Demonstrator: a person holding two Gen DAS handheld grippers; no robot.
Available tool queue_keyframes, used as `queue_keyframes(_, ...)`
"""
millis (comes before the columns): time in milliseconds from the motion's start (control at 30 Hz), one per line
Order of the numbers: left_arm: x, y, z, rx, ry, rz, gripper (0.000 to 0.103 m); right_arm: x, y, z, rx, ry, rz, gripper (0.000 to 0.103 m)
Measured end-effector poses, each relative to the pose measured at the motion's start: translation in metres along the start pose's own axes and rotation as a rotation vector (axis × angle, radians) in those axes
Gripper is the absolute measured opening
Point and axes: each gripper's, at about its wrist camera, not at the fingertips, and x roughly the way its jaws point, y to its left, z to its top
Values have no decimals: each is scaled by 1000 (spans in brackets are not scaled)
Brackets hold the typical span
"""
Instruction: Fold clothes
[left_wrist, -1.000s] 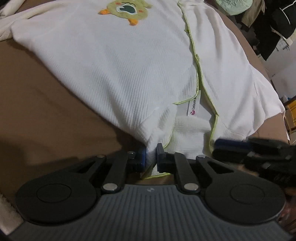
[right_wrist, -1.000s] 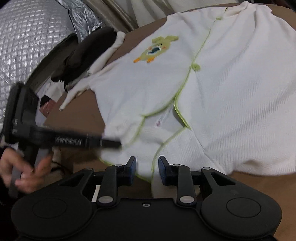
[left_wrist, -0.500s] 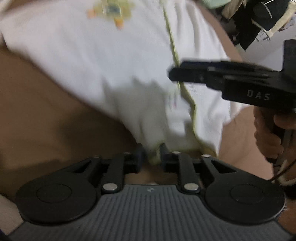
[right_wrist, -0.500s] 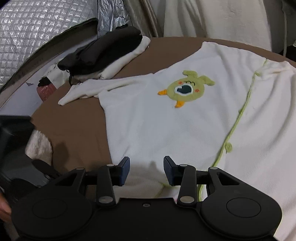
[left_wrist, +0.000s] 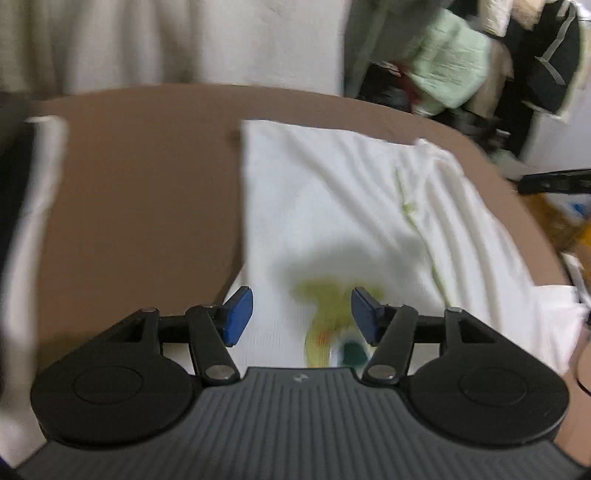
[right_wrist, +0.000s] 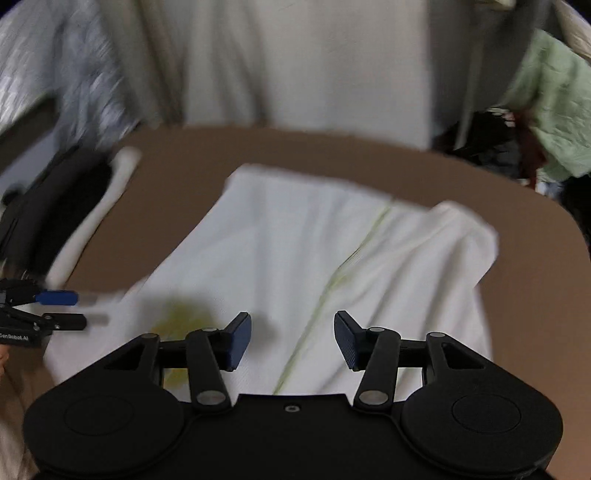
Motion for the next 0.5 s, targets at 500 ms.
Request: queue_keyframes(500, 217, 70, 161, -217, -24, 57, 71, 119, -243, 3, 621, -57, -60, 56)
